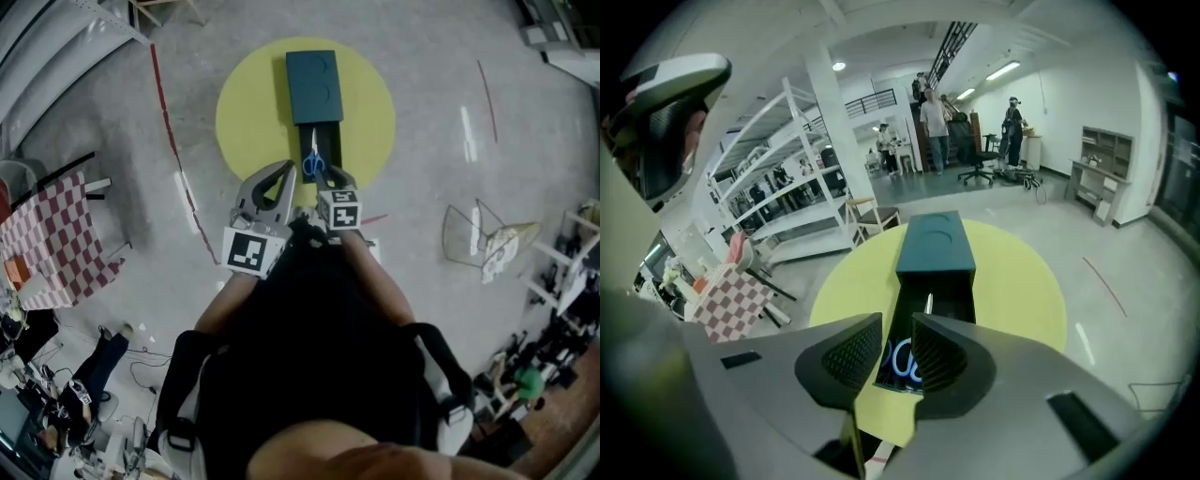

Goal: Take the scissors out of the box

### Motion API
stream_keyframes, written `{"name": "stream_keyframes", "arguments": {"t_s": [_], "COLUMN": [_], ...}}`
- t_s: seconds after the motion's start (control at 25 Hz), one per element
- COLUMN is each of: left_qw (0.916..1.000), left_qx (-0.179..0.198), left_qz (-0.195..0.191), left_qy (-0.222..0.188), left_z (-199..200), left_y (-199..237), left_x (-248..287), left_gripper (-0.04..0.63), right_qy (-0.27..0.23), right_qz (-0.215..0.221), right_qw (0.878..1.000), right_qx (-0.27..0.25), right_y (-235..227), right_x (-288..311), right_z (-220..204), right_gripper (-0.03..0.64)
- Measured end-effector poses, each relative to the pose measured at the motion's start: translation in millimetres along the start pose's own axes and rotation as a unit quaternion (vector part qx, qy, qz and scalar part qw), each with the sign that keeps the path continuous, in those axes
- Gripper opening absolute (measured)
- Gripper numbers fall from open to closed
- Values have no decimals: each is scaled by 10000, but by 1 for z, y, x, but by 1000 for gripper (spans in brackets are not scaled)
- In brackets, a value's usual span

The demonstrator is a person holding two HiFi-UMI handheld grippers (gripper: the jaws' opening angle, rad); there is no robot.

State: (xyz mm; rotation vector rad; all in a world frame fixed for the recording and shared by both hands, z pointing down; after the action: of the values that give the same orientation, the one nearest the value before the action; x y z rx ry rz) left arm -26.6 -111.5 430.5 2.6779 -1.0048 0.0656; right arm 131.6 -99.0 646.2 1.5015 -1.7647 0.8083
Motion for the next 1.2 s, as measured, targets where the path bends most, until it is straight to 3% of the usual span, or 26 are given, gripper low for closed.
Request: {"name": "stream_keyframes", "arguments": {"t_s": [0.28,0.64,0.96,1.2], "left_qw": [9998,9994,9991,9988], "left_qx": [-141,-334,-384,-445], "left_qz": [-61,-30,20,63], "left_qy": [85,121,158,196], "left_z": [-7,-12,-16,-19], "left_y": [29,55,63,67], "left_x": [6,11,9,9], "left_gripper": [-14,-14,-14,-14], "right_qy": [893,1963,2434,2310], "right_qz": [-116,-111,96,329], "right_qw": [9959,9804,9699,9724], "right_qx": [-121,-111,-4,-64], "right_y": [11,12,18,32], "right_x": [53,99,117,139], "right_z": [-16,-37,-45,-38], "right_gripper": [113,135,135,135]}}
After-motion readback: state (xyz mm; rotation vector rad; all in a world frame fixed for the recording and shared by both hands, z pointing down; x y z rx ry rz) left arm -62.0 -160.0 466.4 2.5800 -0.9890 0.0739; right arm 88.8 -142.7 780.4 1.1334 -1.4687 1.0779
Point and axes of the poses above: the fingertips, and each gripper's own axes: x forward along the fingers, y to its left, z out of its top, the point moved 7 cm from there along -x, backward along the fingers, and after that the axes turned 12 degrees about -z, right-handed, at the moved point
